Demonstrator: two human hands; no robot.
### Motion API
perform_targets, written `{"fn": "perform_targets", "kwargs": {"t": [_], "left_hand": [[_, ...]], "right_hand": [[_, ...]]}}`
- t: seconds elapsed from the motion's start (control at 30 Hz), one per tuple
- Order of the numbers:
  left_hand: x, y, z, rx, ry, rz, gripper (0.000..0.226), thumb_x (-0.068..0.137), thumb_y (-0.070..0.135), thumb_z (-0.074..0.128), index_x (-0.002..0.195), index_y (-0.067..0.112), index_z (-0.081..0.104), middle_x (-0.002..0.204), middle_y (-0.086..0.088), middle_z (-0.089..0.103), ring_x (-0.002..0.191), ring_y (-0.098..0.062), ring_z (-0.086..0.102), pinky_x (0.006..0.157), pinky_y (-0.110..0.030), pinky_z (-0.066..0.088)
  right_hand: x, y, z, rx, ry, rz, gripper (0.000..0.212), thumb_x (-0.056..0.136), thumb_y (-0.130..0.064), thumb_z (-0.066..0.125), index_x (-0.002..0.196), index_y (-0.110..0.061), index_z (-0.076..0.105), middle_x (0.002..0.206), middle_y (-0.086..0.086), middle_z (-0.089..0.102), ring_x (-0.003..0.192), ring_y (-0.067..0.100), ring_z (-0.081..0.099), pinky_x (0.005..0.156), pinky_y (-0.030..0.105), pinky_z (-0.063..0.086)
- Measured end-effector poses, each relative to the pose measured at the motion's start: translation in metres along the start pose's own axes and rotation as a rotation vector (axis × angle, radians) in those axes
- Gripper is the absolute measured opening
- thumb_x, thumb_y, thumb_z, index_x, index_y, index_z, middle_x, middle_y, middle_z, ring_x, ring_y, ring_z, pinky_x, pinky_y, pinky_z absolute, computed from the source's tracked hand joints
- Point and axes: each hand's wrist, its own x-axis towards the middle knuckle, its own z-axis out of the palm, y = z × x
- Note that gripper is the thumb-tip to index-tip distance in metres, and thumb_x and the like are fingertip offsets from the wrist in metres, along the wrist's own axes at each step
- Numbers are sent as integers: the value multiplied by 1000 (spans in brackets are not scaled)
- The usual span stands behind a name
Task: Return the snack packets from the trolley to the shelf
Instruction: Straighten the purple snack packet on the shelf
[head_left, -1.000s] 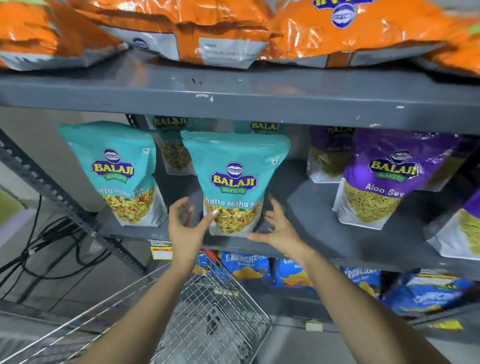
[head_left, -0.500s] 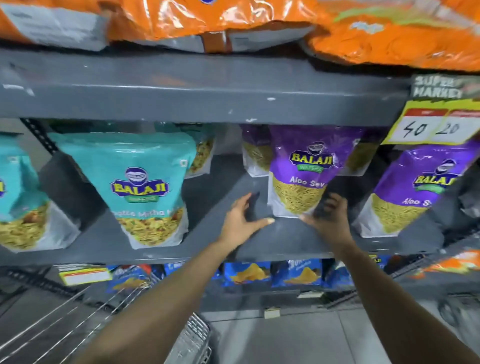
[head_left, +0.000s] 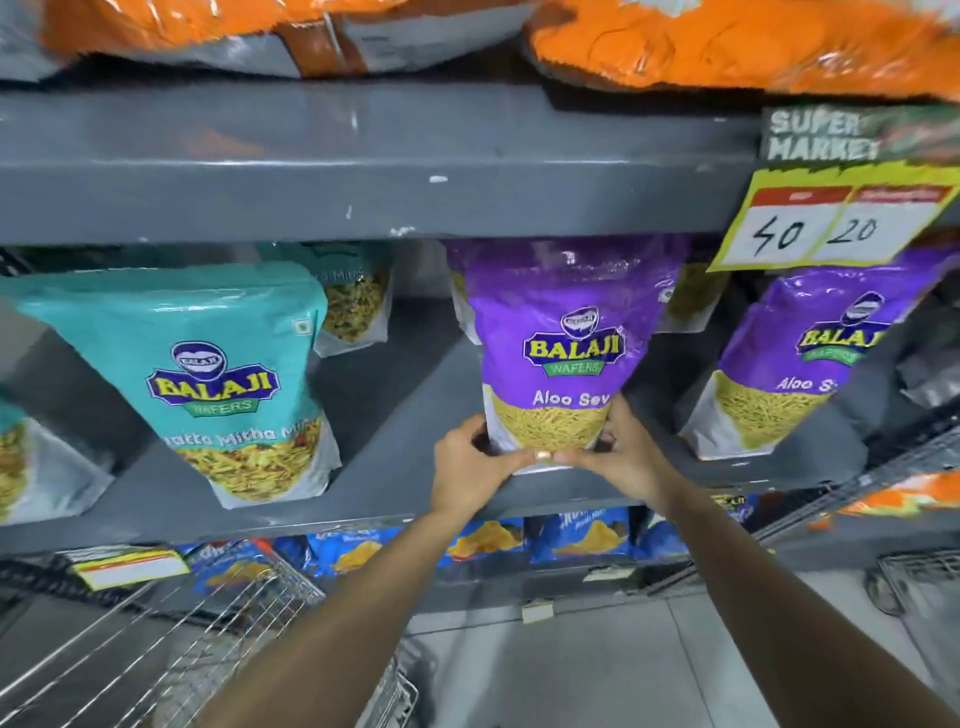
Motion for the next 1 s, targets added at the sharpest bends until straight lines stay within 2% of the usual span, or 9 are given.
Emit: {"fn": "perform_targets", "kwargs": {"t": [0.23, 0.37, 0.43, 0.5, 0.57, 0.63, 0.7, 0.9, 1.0], "left_hand": [[-9, 3, -8, 33, -7, -18, 55, 54, 43, 91, 96, 15, 70, 93, 0, 78, 87, -16, 73, 79, -35, 60], [-5, 19, -24, -89, -142, 6, 62, 61, 32, 91, 113, 19, 60, 111, 4, 74, 101, -10, 70, 80, -20, 56], [-1, 44, -37, -232, -87, 143, 61, 70, 17, 86, 123, 15, 57, 121, 3, 70, 110, -8, 65, 89, -14, 52], [5, 77, -50, -358, 24, 280, 39, 80, 13, 76, 116, 11, 62, 112, 4, 73, 103, -6, 66, 90, -17, 52], [11, 106, -58, -456, 84, 367, 9, 87, 9, 67, 95, 15, 68, 85, 12, 77, 81, 2, 67, 75, -12, 53], [15, 123, -60, -461, 125, 403, 17, 90, 4, 64, 81, 18, 68, 68, 16, 74, 65, 8, 63, 65, -7, 50], [15, 126, -59, -468, 125, 418, 14, 90, 1, 63, 82, 12, 68, 62, 17, 73, 60, 10, 61, 62, -6, 48], [15, 116, -58, -517, 116, 431, 9, 87, 9, 69, 89, 17, 71, 76, 13, 77, 72, 2, 67, 70, -13, 54], [14, 95, -54, -518, -17, 367, 37, 73, 22, 79, 106, 25, 64, 96, 15, 76, 90, 0, 70, 78, -13, 54]], "right_hand": [[-12, -13, 6, 29, -43, 15, 95, 57, -24, 91, 136, -24, 38, 124, 2, 67, 114, 17, 66, 85, 22, 56], [-14, -36, -13, 178, -91, 39, 65, 80, -11, 76, 134, -26, 44, 128, -5, 67, 119, 12, 62, 102, 37, 52], [-11, -64, -30, 407, 18, 66, 51, 85, -33, 66, 133, -30, 50, 131, -7, 64, 125, 12, 57, 109, 40, 41], [-5, -98, -44, 534, 81, 12, 42, 84, -48, 55, 122, -31, 59, 122, -6, 67, 116, 12, 61, 104, 40, 45], [2, -127, -51, 584, 163, -87, 20, 91, -36, 55, 101, -24, 68, 100, -2, 74, 91, 10, 69, 84, 32, 57], [7, -144, -51, 571, 295, -145, 16, 95, -15, 55, 84, -19, 65, 82, 5, 70, 71, 14, 66, 68, 28, 56], [8, -151, -47, 513, 362, -190, 12, 95, -8, 55, 87, -14, 61, 84, 14, 59, 73, 21, 56, 70, 33, 48], [8, -144, -43, 472, 452, -249, 14, 91, -10, 63, 81, -20, 65, 69, -10, 71, 70, 13, 58, 67, 25, 50], [6, -116, -43, 412, 322, -182, 17, 83, -17, 70, 100, -19, 65, 92, 1, 69, 90, 16, 64, 82, 27, 57]]}}
